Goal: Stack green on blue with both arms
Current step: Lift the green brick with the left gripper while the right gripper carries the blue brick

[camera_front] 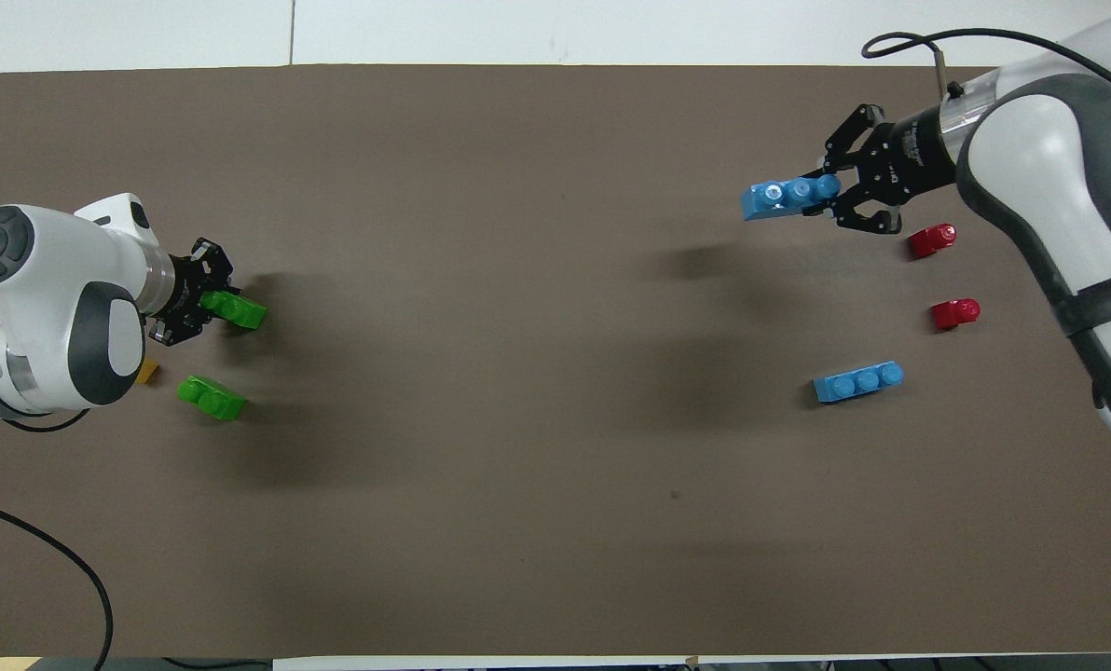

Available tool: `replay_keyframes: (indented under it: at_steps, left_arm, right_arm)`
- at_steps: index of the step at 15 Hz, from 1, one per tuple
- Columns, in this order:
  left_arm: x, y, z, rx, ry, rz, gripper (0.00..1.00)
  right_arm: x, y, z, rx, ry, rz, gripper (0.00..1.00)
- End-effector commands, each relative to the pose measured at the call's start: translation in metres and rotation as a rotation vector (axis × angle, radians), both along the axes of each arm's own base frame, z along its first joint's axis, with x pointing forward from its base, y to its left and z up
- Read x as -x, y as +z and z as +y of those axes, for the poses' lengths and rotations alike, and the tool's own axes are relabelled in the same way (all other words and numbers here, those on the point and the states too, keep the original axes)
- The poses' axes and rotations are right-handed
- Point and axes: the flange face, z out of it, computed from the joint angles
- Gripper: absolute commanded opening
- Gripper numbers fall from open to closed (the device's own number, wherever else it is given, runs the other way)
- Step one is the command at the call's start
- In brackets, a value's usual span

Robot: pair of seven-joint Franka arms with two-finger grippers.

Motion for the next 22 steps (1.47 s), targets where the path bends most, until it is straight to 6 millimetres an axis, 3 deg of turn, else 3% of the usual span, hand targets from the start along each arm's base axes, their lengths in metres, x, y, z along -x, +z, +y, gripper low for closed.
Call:
replay_keyframes:
  at_steps: [1,3,5,7,11,13,14,16,22]
  left_arm:
    - [-0.01,0.025,-0.012,-0.008,0.007,0.021,0.0]
    - [-0.015,0.044,-0.022,-0.004,0.054,0.031,0.0]
    - [-0.021,0.067,-0.048,0.0,0.109,0.034,0.0]
    - [-0.025,0.093,-0.074,0.003,0.173,0.042,0.0]
    - [-0.022,0.139,-0.135,0.011,0.286,0.049,0.0]
    - [-0.011,0.158,-0.165,0.011,0.312,0.052,0.0]
    - [-0.004,0.165,-0.18,0.012,0.328,0.054,0.0]
    - [0.007,0.165,-0.21,0.01,0.351,0.058,0.0]
    - [0.03,0.159,-0.267,0.018,0.439,0.06,0.0]
  right_arm:
    - [0.007,0.02,0.061,-0.023,-0.012,0.014,0.0]
    - [0.008,0.033,0.105,-0.029,-0.069,0.006,0.0]
    - [0.013,0.038,0.151,-0.041,-0.075,-0.031,0.0]
    - [0.025,0.03,0.193,-0.041,-0.107,-0.035,0.0]
    - [0.054,0.003,0.247,-0.037,-0.116,-0.027,0.0]
    - [0.059,-0.015,0.252,-0.034,-0.143,-0.036,0.0]
    - [0.066,-0.024,0.265,-0.033,-0.133,-0.035,0.0]
    - [0.073,-0.042,0.273,-0.038,-0.157,-0.032,0.0]
    - [0.085,-0.094,0.279,-0.014,-0.179,-0.013,0.0]
